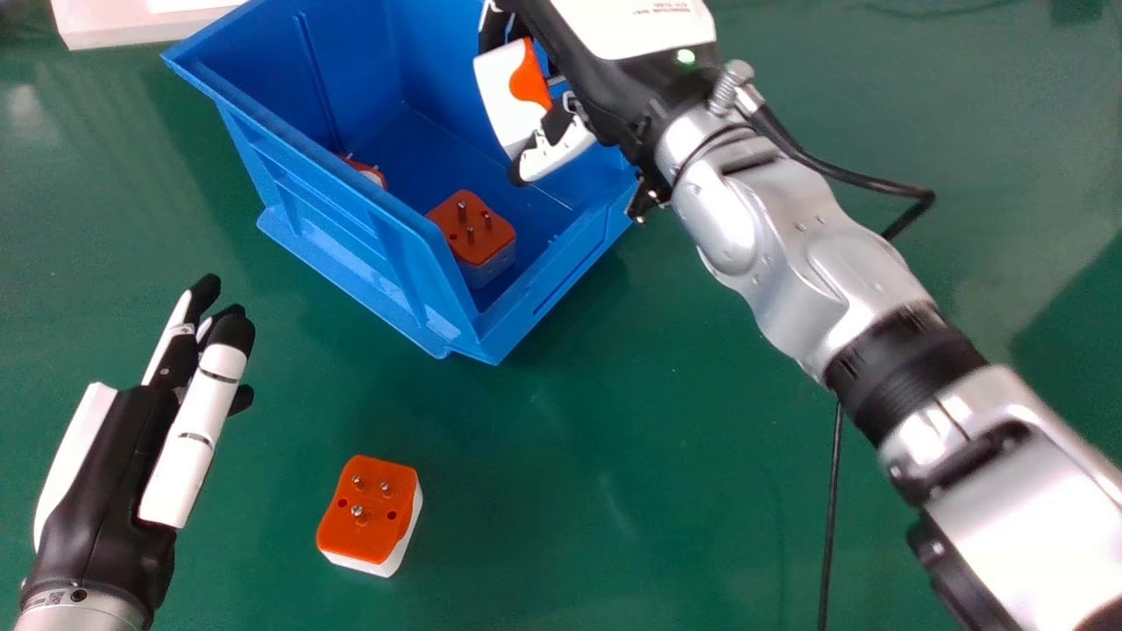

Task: Pick all objects and put in blue box

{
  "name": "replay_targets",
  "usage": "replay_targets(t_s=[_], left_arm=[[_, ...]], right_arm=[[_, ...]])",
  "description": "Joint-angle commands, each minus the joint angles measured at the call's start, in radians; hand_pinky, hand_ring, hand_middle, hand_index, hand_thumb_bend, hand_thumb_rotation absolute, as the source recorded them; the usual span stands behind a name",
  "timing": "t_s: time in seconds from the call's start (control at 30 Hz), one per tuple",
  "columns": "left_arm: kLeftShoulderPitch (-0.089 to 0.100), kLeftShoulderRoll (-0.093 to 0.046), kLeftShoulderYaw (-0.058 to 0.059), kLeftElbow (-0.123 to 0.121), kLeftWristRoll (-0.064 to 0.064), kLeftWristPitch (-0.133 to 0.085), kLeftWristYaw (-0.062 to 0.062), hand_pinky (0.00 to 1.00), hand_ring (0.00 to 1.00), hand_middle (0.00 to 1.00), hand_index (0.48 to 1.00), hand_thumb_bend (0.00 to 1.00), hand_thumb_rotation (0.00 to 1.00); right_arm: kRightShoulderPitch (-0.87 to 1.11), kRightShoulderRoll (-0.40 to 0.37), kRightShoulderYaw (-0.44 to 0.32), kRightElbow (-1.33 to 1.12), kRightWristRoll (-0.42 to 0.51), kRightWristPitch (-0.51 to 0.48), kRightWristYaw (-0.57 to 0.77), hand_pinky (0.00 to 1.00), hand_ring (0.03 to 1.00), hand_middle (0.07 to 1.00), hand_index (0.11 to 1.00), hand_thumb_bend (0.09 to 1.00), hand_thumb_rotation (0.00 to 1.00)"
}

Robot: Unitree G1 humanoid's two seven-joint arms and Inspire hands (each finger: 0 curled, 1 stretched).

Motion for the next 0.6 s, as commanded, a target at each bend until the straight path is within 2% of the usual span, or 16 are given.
replay_targets(t_s=[0.0,0.1,0.33,0.57], left_arm=[[0.017,-0.005,0.007,-0.042,-0.001,-0.012,0.004,0.89,0.95,0.96,0.989,0.49,1.00],[0.033,-0.012,0.003,-0.061,-0.002,-0.012,0.004,0.90,0.95,0.96,0.989,0.49,1.00],[0.064,-0.023,-0.002,-0.085,0.000,-0.020,0.003,0.90,0.95,0.96,0.990,0.48,1.00],[0.083,-0.029,-0.008,-0.109,-0.003,-0.015,0.003,0.91,0.95,0.96,0.989,0.49,1.00]], right_arm=[[-0.099,0.014,0.014,0.052,-0.002,-0.015,-0.043,0.34,0.445,0.533,0.486,0.495,0.00],[-0.138,0.031,0.027,0.123,0.006,-0.006,-0.053,0.34,0.451,0.531,0.474,0.496,0.00],[-0.161,0.062,0.053,0.198,0.008,0.024,-0.075,0.35,0.453,0.526,0.465,0.497,0.00],[-0.162,0.089,0.081,0.212,0.004,0.035,-0.086,0.36,0.456,0.526,0.454,0.498,0.00]])
